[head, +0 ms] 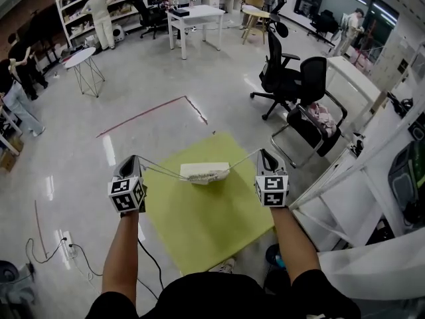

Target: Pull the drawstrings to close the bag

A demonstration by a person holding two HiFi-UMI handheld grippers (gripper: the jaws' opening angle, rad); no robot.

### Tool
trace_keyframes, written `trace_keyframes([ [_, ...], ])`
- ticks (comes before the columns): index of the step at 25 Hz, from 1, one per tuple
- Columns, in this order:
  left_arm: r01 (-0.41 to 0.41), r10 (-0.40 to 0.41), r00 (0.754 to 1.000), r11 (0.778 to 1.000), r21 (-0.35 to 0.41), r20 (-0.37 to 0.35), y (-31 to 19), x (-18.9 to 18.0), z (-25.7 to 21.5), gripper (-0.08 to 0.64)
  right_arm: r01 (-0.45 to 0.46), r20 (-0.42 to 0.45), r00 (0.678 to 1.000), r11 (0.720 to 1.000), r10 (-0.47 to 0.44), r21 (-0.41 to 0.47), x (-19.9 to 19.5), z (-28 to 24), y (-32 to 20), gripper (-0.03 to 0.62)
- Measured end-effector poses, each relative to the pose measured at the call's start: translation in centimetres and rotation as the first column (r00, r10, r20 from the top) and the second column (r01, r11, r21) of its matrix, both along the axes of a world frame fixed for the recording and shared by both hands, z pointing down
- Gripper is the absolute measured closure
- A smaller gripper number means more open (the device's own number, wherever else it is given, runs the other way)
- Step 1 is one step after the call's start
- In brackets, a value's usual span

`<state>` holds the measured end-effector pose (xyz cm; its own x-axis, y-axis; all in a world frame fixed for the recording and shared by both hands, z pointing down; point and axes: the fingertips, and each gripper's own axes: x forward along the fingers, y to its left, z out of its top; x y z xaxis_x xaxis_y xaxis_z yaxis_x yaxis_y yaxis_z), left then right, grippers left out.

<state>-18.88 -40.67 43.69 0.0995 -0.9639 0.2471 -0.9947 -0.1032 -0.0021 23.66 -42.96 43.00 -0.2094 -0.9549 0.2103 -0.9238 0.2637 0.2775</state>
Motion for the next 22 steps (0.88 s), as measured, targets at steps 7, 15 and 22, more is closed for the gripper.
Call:
trace_keyframes([
  [7, -0.004, 0.008, 1.000, 0.990, -0.139, 0.027, 3.9, -0.1, 6.4, 0.548, 0.035, -0.027, 0.999, 0.989, -0.039, -0.143, -1.2, 6.6, 4.4, 0.578],
  [15, -0.004, 0.012, 1.000, 0.960, -0.280, 0.027, 8.0, 0.5, 12.8, 0.546, -0.005, 0.011, 1.000, 0.959, 0.009, -0.283, -1.4, 12.7, 8.6, 0.578],
  [22, -0.002, 0.017, 0.999, 0.926, -0.376, 0.036, 11.0, 1.1, 17.2, 0.546, -0.048, 0.008, 0.998, 0.922, 0.055, -0.383, -0.5, 17.7, 11.7, 0.578],
])
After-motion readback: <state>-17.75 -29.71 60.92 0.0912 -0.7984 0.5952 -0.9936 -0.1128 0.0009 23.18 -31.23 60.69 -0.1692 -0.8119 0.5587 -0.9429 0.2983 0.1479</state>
